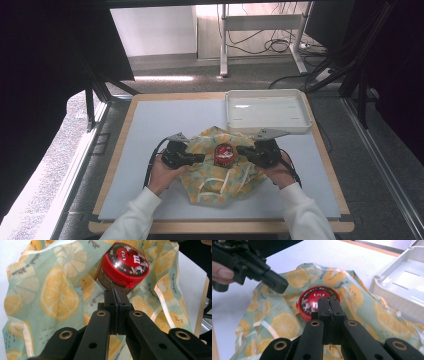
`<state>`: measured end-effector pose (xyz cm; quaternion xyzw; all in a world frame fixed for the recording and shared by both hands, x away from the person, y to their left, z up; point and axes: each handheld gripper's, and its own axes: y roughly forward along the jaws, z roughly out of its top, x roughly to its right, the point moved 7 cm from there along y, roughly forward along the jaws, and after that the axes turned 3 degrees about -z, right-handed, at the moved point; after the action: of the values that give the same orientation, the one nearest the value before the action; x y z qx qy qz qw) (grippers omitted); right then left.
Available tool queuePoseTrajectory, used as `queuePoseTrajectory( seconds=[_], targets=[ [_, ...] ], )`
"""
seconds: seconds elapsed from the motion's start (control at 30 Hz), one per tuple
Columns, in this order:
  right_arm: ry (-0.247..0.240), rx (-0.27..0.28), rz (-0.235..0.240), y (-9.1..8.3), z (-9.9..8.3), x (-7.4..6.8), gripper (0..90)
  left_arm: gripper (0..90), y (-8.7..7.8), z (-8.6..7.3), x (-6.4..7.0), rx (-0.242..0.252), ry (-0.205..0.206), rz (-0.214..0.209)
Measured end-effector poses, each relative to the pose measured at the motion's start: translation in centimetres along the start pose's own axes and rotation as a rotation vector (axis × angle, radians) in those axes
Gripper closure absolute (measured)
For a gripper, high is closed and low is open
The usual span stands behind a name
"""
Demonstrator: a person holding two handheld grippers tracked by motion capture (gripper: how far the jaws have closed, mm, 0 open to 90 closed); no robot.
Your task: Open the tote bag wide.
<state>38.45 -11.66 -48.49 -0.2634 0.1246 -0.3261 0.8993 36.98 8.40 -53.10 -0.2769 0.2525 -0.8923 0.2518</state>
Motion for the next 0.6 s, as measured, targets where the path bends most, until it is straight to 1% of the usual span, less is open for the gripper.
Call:
queuePoseTrajectory(
  seconds=[0.2,0.37,0.47,0.6],
  targets=[
    [0.001,-0.007,-0.008,0.3,-0.1,0.1,88.8,90.0,0.0,-0.3,-0.1,-0.001,-0.006,0.001],
    [0.0,-0.009,-0.022,0.8,0.0,0.4,88.7,90.0,0.7,-0.7,0.0,-0.027,-0.004,-0.002],
    [0.008,-0.005,-0.025,1.3,0.2,0.7,88.8,90.0,1.1,-0.9,-0.1,-0.04,-0.007,-0.004],
    [0.02,0.008,-0.027,1.9,1.0,1.3,88.8,90.0,1.6,-1.2,-0.2,-0.055,-0.007,-0.013]
  ],
)
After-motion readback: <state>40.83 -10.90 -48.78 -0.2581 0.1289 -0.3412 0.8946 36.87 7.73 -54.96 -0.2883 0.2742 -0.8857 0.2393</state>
